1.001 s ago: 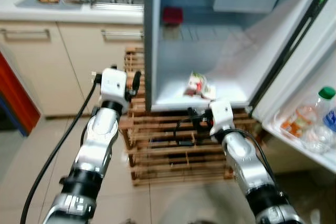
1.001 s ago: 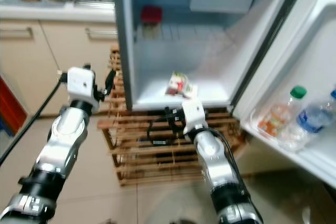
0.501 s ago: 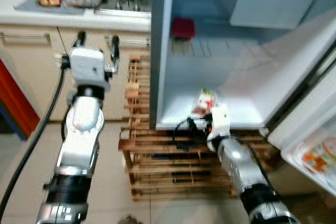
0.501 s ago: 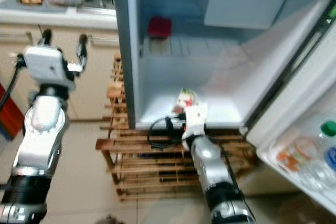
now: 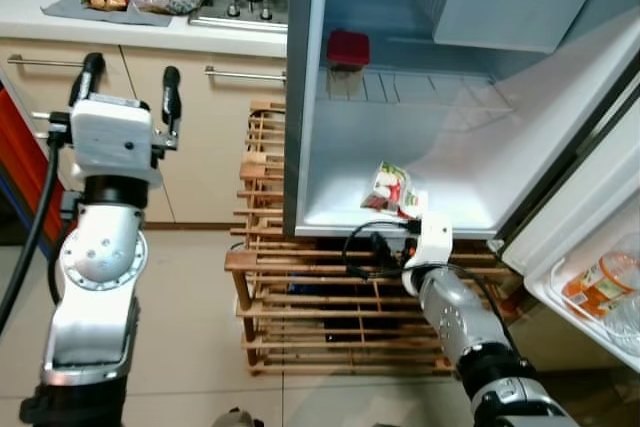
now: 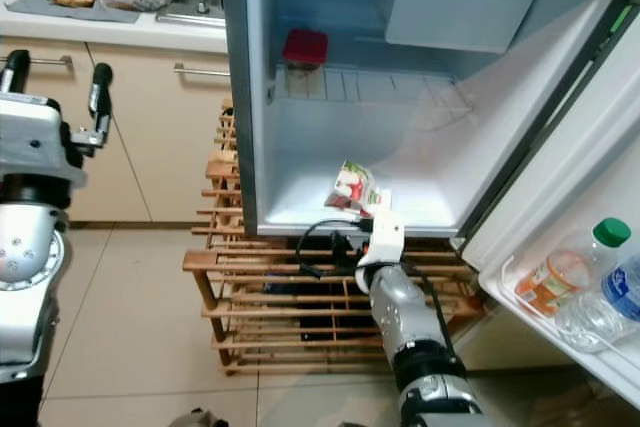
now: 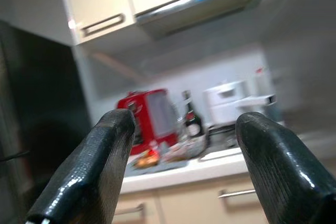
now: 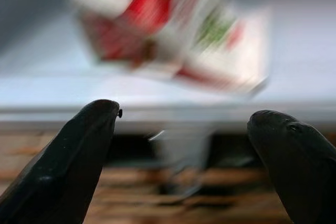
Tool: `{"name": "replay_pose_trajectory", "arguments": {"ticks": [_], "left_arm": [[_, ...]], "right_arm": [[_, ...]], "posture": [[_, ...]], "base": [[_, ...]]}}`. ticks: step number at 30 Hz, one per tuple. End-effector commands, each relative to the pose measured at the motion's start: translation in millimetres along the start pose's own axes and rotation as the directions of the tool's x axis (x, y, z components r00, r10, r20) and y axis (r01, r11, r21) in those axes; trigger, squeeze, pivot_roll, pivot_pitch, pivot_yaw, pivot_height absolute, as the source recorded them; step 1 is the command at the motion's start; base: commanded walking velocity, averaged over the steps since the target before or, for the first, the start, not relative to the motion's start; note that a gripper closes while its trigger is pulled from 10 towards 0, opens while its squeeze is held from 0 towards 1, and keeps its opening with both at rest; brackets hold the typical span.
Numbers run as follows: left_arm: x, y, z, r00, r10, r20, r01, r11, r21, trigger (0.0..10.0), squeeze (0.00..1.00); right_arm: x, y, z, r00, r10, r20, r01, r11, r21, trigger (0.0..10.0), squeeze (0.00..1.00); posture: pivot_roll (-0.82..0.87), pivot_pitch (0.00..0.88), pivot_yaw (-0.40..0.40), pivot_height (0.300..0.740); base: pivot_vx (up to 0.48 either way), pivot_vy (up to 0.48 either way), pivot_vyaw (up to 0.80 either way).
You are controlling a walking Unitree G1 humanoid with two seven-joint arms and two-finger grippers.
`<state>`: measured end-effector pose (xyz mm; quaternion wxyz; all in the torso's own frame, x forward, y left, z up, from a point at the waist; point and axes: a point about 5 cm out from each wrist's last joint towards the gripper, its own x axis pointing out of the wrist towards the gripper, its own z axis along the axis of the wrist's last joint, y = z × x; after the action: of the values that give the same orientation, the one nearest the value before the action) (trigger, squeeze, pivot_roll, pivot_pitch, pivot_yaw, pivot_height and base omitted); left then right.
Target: Restocking fridge
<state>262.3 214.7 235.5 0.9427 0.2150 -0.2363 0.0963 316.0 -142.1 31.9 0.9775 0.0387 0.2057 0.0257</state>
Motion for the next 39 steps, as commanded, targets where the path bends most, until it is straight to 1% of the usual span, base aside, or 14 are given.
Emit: {"name": "replay_pose_trajectory", "arguments": {"ticks": [1, 5, 13, 15, 16, 18, 19, 20, 21, 23, 24, 25, 26, 39], "left_arm": [[-2.8, 3.9, 4.1, 1.0, -0.023, -0.004, 0.023, 1.0, 0.018, 10.0, 0.0], [-13.7, 3.6, 5.8, 0.997, -0.067, -0.025, 0.068, 0.997, 0.042, 10.0, 0.0], [-34.1, 5.2, 7.6, 0.988, -0.126, -0.094, 0.132, 0.99, 0.055, 10.0, 0.0], [-37.4, 5.9, 8.0, 0.985, -0.133, -0.107, 0.14, 0.989, 0.056, 10.0, 0.0], [-39.0, 5.8, 9.0, 0.984, -0.138, -0.111, 0.145, 0.988, 0.057, 10.0, 0.0], [-42.1, 5.9, 10.9, 0.982, -0.15, -0.118, 0.157, 0.986, 0.06, 10.0, 0.0], [-42.1, 5.9, 10.9, 0.982, -0.15, -0.118, 0.157, 0.986, 0.06, 10.0, 0.0], [-44.2, 5.9, 11.7, 0.979, -0.159, -0.125, 0.168, 0.984, 0.066, 10.0, 0.0], [-44.2, 5.9, 11.7, 0.979, -0.159, -0.125, 0.168, 0.984, 0.066, 10.0, 0.0], [-46.0, 6.7, 12.0, 0.978, -0.161, -0.132, 0.171, 0.983, 0.067, 10.0, 0.0], [-46.1, 6.8, 12.1, 0.978, -0.161, -0.135, 0.171, 0.983, 0.067, 10.0, 0.0], [-46.0, 6.7, 12.3, 0.977, -0.161, -0.138, 0.172, 0.983, 0.067, 10.0, 0.0], [-45.3, 5.6, 11.8, 0.977, -0.163, -0.14, 0.174, 0.983, 0.065, 10.0, 0.0], [-45.3, 5.6, 11.8, 0.977, -0.163, -0.14, 0.174, 0.983, 0.065, 10.0, 0.0]], "right_arm": [[3.6, -2.3, 13.4, 0.997, -0.052, 0.062, 0.059, 0.993, -0.105, 10.0, 0.0], [8.0, 9.2, 24.4, 0.99, -0.066, 0.121, 0.091, 0.973, -0.212, 10.0, 0.0], [14.7, 16.1, 21.6, 0.989, -0.114, 0.09, 0.136, 0.945, -0.299, 10.0, 0.0], [16.3, 16.5, 23.5, 0.987, -0.129, 0.095, 0.155, 0.921, -0.358, 10.0, 0.0], [17.5, 17.4, 27.7, 0.984, -0.134, 0.117, 0.172, 0.888, -0.427, 10.0, 0.0], [19.6, 20.7, 39.5, 0.973, -0.121, 0.195, 0.214, 0.788, -0.578, 10.0, 0.0], [19.6, 20.7, 39.5, 0.973, -0.121, 0.195, 0.214, 0.788, -0.578, 10.0, 0.0], [21.6, 23.1, 53.7, 0.956, -0.105, 0.273, 0.267, 0.691, -0.672, 10.0, 0.0], [21.6, 23.1, 53.7, 0.956, -0.105, 0.273, 0.267, 0.691, -0.672, 10.0, 0.0], [23.3, 25.2, 69.2, 0.937, -0.095, 0.336, 0.316, 0.641, -0.699, 10.0, 0.0], [23.9, 26.6, 76.9, 0.927, -0.09, 0.363, 0.336, 0.63, -0.7, 10.0, 0.0], [24.5, 27.7, 85.1, 0.917, -0.09, 0.389, 0.355, 0.629, -0.692, 10.0, 0.0], [25.9, 27.0, 93.5, 0.919, -0.113, 0.378, 0.345, 0.696, -0.63, 10.0, 0.0], [25.9, 27.0, 93.5, 0.919, -0.113, 0.378, 0.345, 0.696, -0.63, 10.0, 0.0]], "posture": [[0.14, 0.104, -0.06, 0.731], [0.15, 0.147, -0.052, 0.731], [0.19, 0.208, -0.047, 0.731], [0.2, 0.221, -0.046, 0.731], [0.21, 0.233, -0.046, 0.731], [0.22, 0.24, -0.043, 0.731], [0.22, 0.24, -0.043, 0.731], [0.23, 0.246, -0.045, 0.731], [0.23, 0.246, -0.045, 0.731], [0.23, 0.25, -0.047, 0.731], [0.23, 0.25, -0.047, 0.731], [0.23, 0.249, -0.049, 0.731], [0.23, 0.249, -0.049, 0.731], [0.23, 0.249, -0.049, 0.731]], "base": [[0.0, 0.0, 0.0], [0.0, 0.0, 0.0], [0.0, 0.0, 0.0], [0.0, 0.0, 0.0], [0.0, 0.0, 0.0], [0.0, 0.0, 0.0], [0.0, 0.0, 0.0], [0.0, 0.0, 0.0], [0.0, 0.0, 0.0], [0.0, 0.0, 0.0], [0.0, 0.0, 0.0], [0.0, 0.0, 0.0], [0.0, 0.0, 0.0], [0.0, 0.0, 0.0]]}}
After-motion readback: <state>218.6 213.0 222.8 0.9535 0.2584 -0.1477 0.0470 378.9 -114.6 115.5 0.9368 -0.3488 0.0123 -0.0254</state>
